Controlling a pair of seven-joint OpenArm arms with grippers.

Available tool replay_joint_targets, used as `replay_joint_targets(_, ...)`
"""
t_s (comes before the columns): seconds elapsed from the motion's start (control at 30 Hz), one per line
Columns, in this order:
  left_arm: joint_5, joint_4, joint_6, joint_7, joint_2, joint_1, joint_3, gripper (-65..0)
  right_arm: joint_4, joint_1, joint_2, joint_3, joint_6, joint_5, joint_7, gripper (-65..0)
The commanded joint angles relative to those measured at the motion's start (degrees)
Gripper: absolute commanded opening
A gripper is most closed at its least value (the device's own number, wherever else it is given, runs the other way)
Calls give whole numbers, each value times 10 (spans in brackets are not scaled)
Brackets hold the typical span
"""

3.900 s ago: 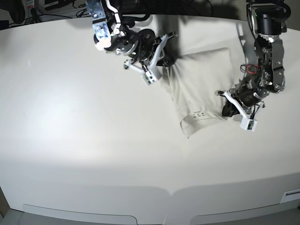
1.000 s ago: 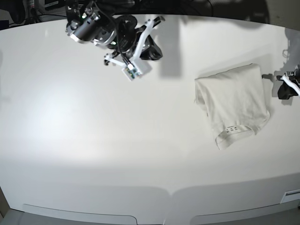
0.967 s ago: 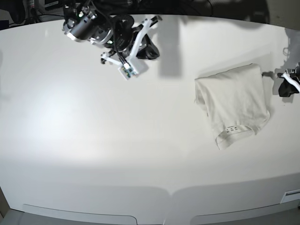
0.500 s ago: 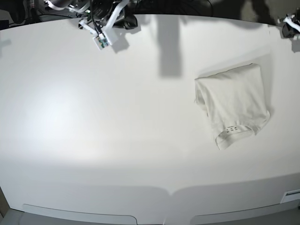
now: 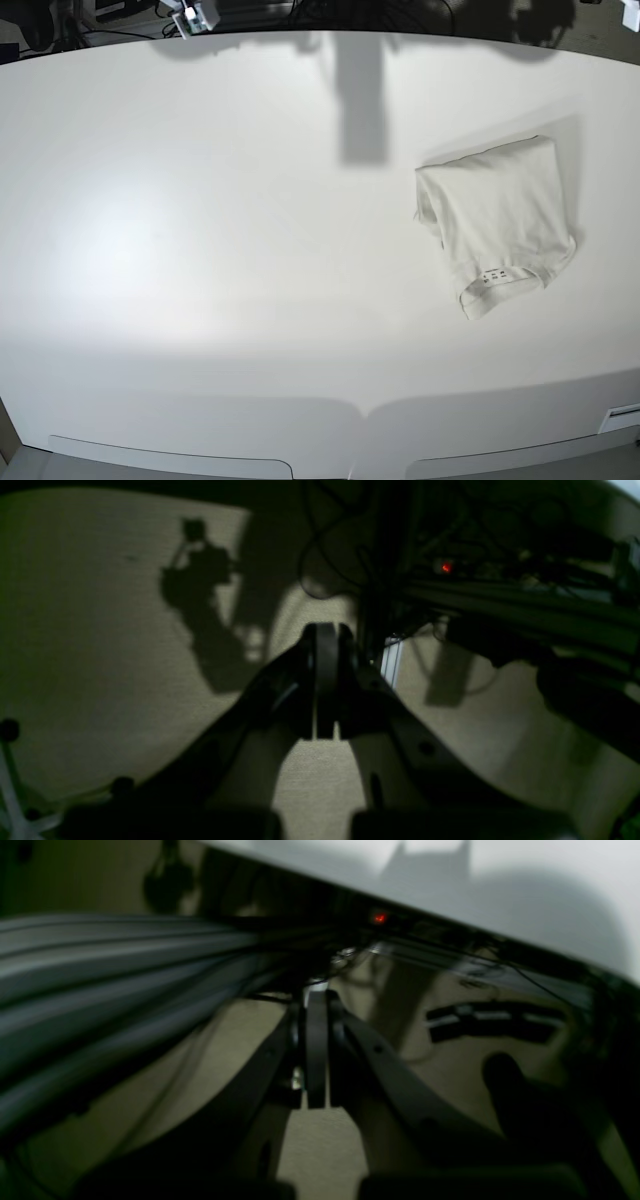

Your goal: Fold the T-shirt properly

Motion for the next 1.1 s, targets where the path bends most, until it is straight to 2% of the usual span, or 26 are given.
replay_joint_targets(0.0,-6,-1,-11,-11,-6,9,-4,-650,-15,-12,1,11,3,2,9,-650)
replay_joint_targets(0.13,23,-54,-45,-73,-6,8,3,-650,-142,-9,2,45,3,2,63,-650)
replay_joint_targets(0.23,71,-119,-45,-108,-6,-9,26,-650,-243,10,5,55,3,-10,102,-650)
replay_joint_targets(0.43,129,-295,-45,-153,-6,-92,95,-650,-445,96,51,53,3,-16,149,-650)
replay_joint_targets(0.53,138,-389,-43,-175,-5,-144,118,-650,-553,151,81,53,-3,-16,160,-650)
replay_joint_targets(0.6,156,-447,-43,-203,0,-179,124,-650,-632,190,99,53,-3,-16,185,-650)
replay_joint_targets(0.67,188,-499,-30,-228,9,-215,124,-650,-714,230,118,53,-3,-16,230,-650)
replay_joint_targets(0.8,250,-577,25,-265,36,-279,124,-650,-867,315,144,53,-3,-18,297,-650)
replay_joint_targets(0.9,292,-617,64,-301,62,-317,124,-650,-954,376,150,53,-6,-64,336,-650)
replay_joint_targets(1.0,325,-650,117,-315,87,-354,124,-650,-1008,423,149,53,-25,-109,362,-650)
replay_joint_targets(1.07,335,-669,127,-315,96,-378,124,-650,-1030,444,149,53,-37,-109,371,-650)
